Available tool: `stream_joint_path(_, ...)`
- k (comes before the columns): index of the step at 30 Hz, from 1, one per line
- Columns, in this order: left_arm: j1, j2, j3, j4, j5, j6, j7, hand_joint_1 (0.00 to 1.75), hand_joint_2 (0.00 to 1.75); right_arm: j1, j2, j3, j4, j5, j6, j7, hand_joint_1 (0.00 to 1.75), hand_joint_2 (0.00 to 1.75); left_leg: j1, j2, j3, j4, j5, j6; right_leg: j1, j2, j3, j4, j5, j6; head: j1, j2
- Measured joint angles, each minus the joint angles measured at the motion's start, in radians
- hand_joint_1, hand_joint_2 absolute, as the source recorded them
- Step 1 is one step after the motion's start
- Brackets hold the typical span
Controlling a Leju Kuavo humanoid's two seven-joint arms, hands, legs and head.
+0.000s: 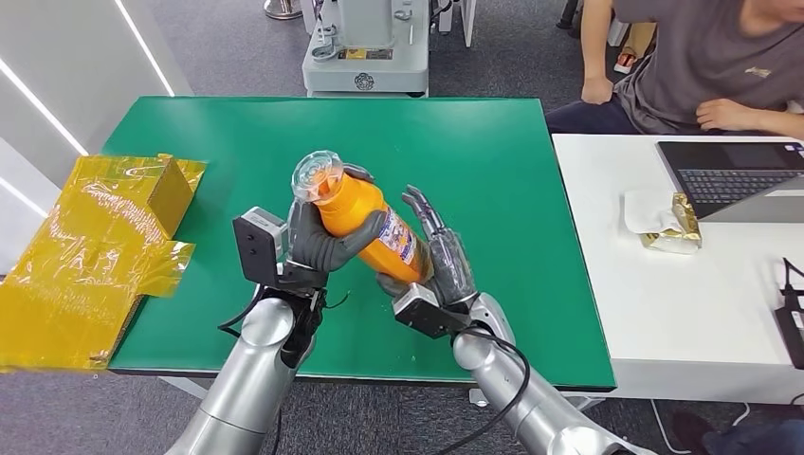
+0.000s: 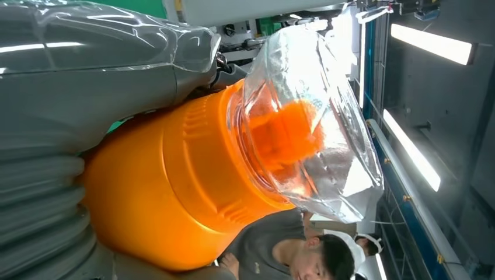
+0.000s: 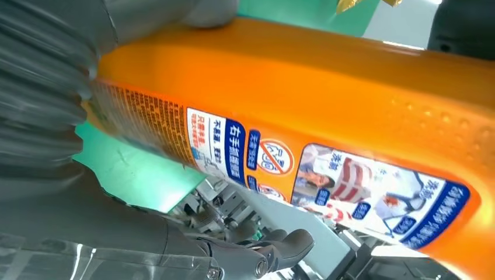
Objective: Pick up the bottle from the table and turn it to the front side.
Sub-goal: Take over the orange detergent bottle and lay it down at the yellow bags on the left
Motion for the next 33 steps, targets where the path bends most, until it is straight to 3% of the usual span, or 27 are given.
stream_joint_path(10,-0.002,-0.003,0.000,0.001,0.015,0.016,0.000,1.75,1.75,0.074,-0.001,-0.049,-0.133,-0.012,-0.018,0.020,0.00,1.75,0.000,0.000,0.000,0.000,0.000,0.000,0.000,0.000,0.000,0.000,0.000,0.000,0.000,0.000)
stream_joint_path(15,0.006,0.008,0.000,0.004,0.015,0.054,0.001,1.75,1.75,0.128,-0.005,-0.057,-0.283,-0.034,-0.038,0.018,0.00,1.75,0.000,0.000,0.000,0.000,0.000,0.000,0.000,0.000,0.000,0.000,0.000,0.000,0.000,0.000)
stream_joint_path(23,0.022,0.040,0.000,0.004,-0.009,0.121,-0.007,1.75,1.75,0.258,-0.016,-0.046,-0.562,-0.179,-0.079,0.004,0.00,1.75,0.000,0.000,0.000,-0.001,0.000,0.000,0.000,0.000,0.000,0.000,-0.001,-0.001,0.000,0.000)
stream_joint_path(33,0.021,0.072,0.009,0.003,-0.055,0.184,-0.031,1.75,1.75,0.394,-0.035,-0.010,-0.763,-0.172,-0.180,0.000,0.00,1.75,0.000,0.000,0.000,-0.001,-0.001,-0.001,0.000,-0.001,0.000,0.000,-0.001,0.000,0.000,0.000)
